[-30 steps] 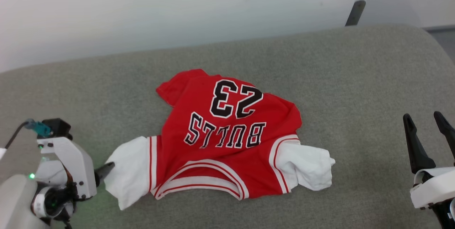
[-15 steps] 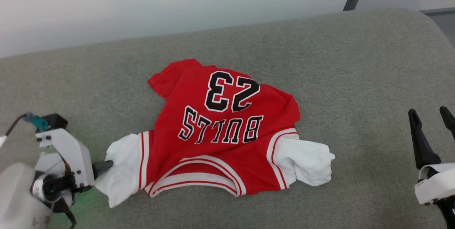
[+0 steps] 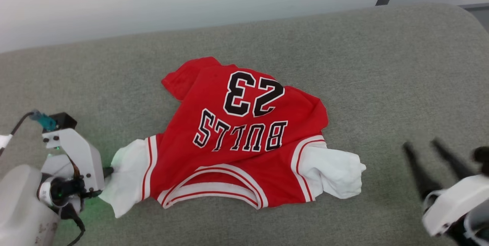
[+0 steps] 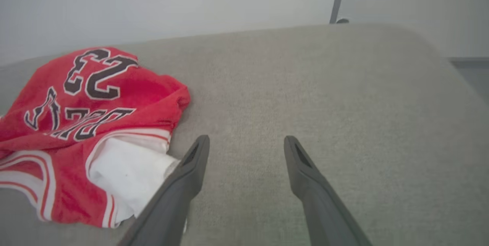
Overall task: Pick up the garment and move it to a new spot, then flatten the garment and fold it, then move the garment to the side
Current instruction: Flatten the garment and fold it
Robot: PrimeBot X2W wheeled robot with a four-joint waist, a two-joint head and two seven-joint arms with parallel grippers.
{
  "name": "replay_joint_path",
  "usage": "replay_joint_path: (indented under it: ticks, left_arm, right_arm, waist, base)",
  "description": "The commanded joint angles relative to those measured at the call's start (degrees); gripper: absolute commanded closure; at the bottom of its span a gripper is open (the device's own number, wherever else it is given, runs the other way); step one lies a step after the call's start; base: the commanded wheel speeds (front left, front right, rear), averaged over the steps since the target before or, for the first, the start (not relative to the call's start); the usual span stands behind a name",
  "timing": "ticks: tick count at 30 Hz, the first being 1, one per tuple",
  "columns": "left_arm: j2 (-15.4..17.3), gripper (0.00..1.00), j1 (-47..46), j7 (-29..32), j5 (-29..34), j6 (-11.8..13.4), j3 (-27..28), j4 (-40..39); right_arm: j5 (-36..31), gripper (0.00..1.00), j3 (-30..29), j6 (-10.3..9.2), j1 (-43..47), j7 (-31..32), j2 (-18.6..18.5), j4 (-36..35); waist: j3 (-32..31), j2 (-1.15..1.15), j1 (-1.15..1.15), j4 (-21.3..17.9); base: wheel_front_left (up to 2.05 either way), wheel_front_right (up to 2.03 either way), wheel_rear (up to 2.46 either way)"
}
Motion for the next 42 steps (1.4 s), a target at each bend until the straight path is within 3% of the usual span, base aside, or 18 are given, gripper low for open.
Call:
replay_joint_path:
  ticks: [1, 11, 21, 23, 24, 30, 38, 42]
  left_arm:
    - [-1.3, 1.00, 0.0, -0.3, 0.1, -0.2, -0.6, 0.1]
    - [-2.3, 1.00, -1.5, -0.6, 0.5, 0.3, -1.2, -1.9]
    - [-4.0, 1.00, -2.4, -0.9, 0.8, 0.5, -2.3, -3.4]
    - [-4.2, 1.00, -2.6, -0.9, 0.8, 0.4, -2.5, -3.3]
    - [-4.3, 1.00, -2.7, -1.0, 0.8, 0.3, -2.6, -3.2]
    - [-3.7, 1.00, -3.5, -0.5, 0.9, -0.4, -2.9, -2.4]
    - [-1.2, 1.00, -10.3, 3.7, 2.7, -0.2, -3.9, -7.1]
    - [-1.0, 1.00, -15.0, 5.9, 3.5, -0.2, -4.5, -10.3]
  right_arm:
    - [1.5, 0.00, 1.5, -0.04, 0.9, 2.2, -0.6, -0.3]
    - [9.9, 0.00, 8.6, -0.04, -1.3, 14.2, -3.9, 2.8]
    - [12.6, 0.00, 17.7, -0.04, -8.3, 15.5, -5.1, 13.9]
    - [12.6, 0.80, 19.5, -0.05, -9.8, 15.1, -5.3, 16.7]
    - [12.5, 1.00, 20.3, -0.05, -10.4, 15.1, -5.7, 18.0]
    - [16.8, 1.00, 23.2, -0.05, -14.2, 15.0, -8.1, 21.9]
    - [24.1, 1.00, 23.4, -0.05, -23.2, 18.7, -15.3, 16.5]
    - [27.0, 1.00, 23.0, -0.05, -29.4, 19.6, -16.6, 14.5]
  waist:
    - [0.4, 0.00, 0.00, 0.3]
    - [1.9, 0.00, 0.00, 2.5]
    - [3.3, 0.00, 0.00, 4.7]
    - [3.5, 0.00, 0.00, 4.9]
    - [3.5, 0.00, 0.00, 5.0]
    - [2.6, 0.00, 0.00, 5.4]
    - [-2.4, 0.00, 0.00, 5.9]
    - [-5.2, 0.00, 0.00, 6.4]
  base:
    - [0.00, 0.00, 0.00]
    - [0.00, 0.00, 0.00]
    - [0.00, 0.00, 0.00]
    - [0.00, 0.00, 0.00]
    - [0.00, 0.00, 0.00]
    - [0.00, 0.00, 0.00]
    - [0.00, 0.00, 0.00]
    - [0.00, 0.00, 0.00]
